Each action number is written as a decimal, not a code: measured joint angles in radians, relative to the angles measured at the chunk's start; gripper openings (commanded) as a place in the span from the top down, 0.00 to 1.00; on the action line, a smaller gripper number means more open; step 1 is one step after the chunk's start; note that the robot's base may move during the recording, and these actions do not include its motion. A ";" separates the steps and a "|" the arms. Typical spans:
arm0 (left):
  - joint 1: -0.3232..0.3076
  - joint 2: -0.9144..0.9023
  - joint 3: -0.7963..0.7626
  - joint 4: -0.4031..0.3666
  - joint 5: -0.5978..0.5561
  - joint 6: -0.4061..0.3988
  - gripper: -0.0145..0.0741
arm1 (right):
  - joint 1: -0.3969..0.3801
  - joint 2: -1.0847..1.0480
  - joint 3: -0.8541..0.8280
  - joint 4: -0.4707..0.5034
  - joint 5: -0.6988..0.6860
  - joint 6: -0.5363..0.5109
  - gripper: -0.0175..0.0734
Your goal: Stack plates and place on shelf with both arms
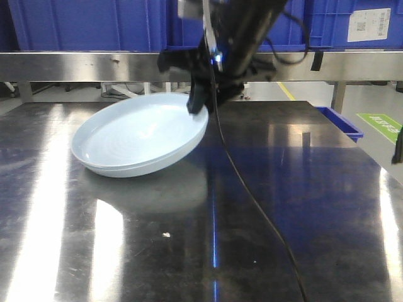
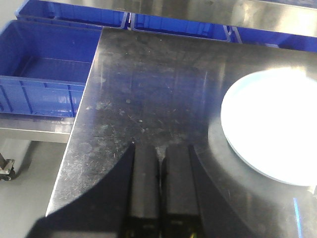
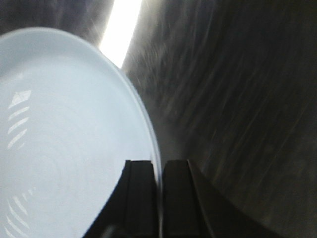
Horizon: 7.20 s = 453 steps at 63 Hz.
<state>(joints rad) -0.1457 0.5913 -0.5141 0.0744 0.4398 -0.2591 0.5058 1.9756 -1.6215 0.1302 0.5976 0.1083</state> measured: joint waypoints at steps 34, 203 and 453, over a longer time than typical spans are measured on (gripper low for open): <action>0.000 0.000 0.000 0.000 0.000 0.000 0.73 | 0.000 -0.286 -0.040 -0.007 0.048 -0.004 0.75; 0.000 0.000 0.000 0.000 0.000 0.000 0.73 | -0.284 -1.120 0.838 -0.007 -0.159 -0.004 0.75; 0.000 0.000 0.000 0.000 0.000 0.000 0.73 | -0.284 -1.120 0.838 -0.007 -0.159 -0.004 0.75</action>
<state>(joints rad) -0.1457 0.5913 -0.5141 0.0744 0.4398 -0.2591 0.2215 0.8553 -0.7840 0.1236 0.4387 0.1045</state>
